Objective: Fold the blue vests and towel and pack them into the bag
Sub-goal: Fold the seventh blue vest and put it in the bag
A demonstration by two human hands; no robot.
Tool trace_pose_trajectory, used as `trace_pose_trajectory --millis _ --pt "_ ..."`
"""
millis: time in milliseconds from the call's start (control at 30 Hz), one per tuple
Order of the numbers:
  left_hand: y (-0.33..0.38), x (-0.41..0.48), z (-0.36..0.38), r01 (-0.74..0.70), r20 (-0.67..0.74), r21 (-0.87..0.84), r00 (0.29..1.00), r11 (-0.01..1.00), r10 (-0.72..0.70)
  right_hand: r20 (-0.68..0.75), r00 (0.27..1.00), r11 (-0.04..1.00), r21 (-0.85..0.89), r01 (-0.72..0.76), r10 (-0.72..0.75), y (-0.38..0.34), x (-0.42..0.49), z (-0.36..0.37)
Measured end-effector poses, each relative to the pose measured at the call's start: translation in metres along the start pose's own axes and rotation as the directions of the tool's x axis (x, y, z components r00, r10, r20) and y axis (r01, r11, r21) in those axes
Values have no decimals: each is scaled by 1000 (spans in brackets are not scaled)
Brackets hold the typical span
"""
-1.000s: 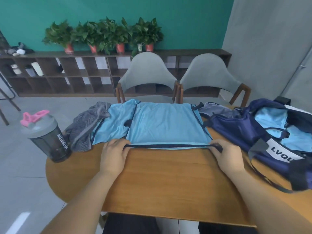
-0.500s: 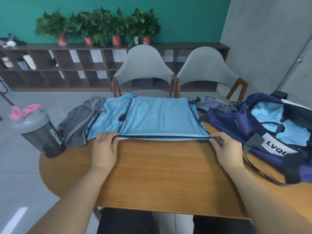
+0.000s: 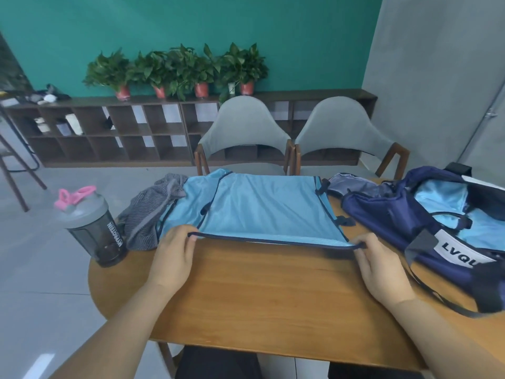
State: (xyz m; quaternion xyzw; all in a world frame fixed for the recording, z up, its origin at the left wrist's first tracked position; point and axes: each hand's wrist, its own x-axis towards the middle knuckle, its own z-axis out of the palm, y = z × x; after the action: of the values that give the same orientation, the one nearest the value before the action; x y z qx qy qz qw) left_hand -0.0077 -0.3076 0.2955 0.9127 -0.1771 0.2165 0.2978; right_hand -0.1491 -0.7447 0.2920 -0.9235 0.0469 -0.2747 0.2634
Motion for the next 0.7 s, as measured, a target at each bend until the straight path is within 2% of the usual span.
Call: trace_pose_trajectory --millis 100,167,233,333,433,633,700 --pt "20 -5 2 90 -68 -177 992 980 -104 -85 988 978 178 -110 127 -12 2 -2" --pt "34 -6 2 150 -103 -329 976 932 -193 -178 967 939 322 -116 180 -25 2 -3" --pt "44 -7 0 201 -133 -422 951 884 -279 -276 940 918 388 -81 199 -38 1 -7" --pt "58 -16 -7 149 -224 -447 936 882 -272 -378 911 927 375 -10 163 -47 -5 -14" --pt "72 -30 -12 84 -300 -414 928 906 -223 -405 901 942 336 -9 153 -50 -15 -19" --pt "81 -44 -16 125 -312 -456 905 881 -290 -448 862 930 362 -70 239 -54 -27 -28" --pt "88 -30 -20 150 -304 -502 891 851 -337 -427 874 927 369 -67 233 -61 -16 -34"
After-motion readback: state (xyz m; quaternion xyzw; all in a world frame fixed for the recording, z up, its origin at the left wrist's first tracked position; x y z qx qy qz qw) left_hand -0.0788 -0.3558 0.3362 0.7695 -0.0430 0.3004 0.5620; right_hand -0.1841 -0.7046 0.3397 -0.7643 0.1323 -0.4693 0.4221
